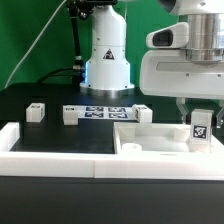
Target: Assemble one leg
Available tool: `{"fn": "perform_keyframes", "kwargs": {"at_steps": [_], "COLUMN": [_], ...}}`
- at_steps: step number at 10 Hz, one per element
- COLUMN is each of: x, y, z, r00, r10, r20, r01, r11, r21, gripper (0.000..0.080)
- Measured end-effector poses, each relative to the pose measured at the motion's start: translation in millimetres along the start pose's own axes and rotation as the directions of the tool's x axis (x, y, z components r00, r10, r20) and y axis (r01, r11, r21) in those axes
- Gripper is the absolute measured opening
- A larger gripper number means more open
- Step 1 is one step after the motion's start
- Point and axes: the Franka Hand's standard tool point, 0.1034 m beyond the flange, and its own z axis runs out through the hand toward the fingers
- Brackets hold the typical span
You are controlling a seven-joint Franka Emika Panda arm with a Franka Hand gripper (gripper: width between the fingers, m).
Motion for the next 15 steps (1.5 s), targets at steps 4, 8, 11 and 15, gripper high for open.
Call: {"fn": "perform_keyframes", "kwargs": {"at_steps": [4,8,11,15], "x": [1.4,1.5,1.0,0.7], "y": [-0.9,-0.6,-0.4,-1.5], "z": [0.0,0.1,0.3,-1.4], "r00": [0.936,0.894,0.941,0.998], "r10": [0.352,0.448,0.338,-0.064], "r20": [-0.017,-0.013,-0.014,-0.005], "r01": [-0.351,-0.447,-0.338,0.064], "r11": [0.936,0.894,0.941,0.998], "r21": [0.026,0.027,0.018,-0.002], "gripper": [0.0292,0.0302,0.0614,0.0648]}}
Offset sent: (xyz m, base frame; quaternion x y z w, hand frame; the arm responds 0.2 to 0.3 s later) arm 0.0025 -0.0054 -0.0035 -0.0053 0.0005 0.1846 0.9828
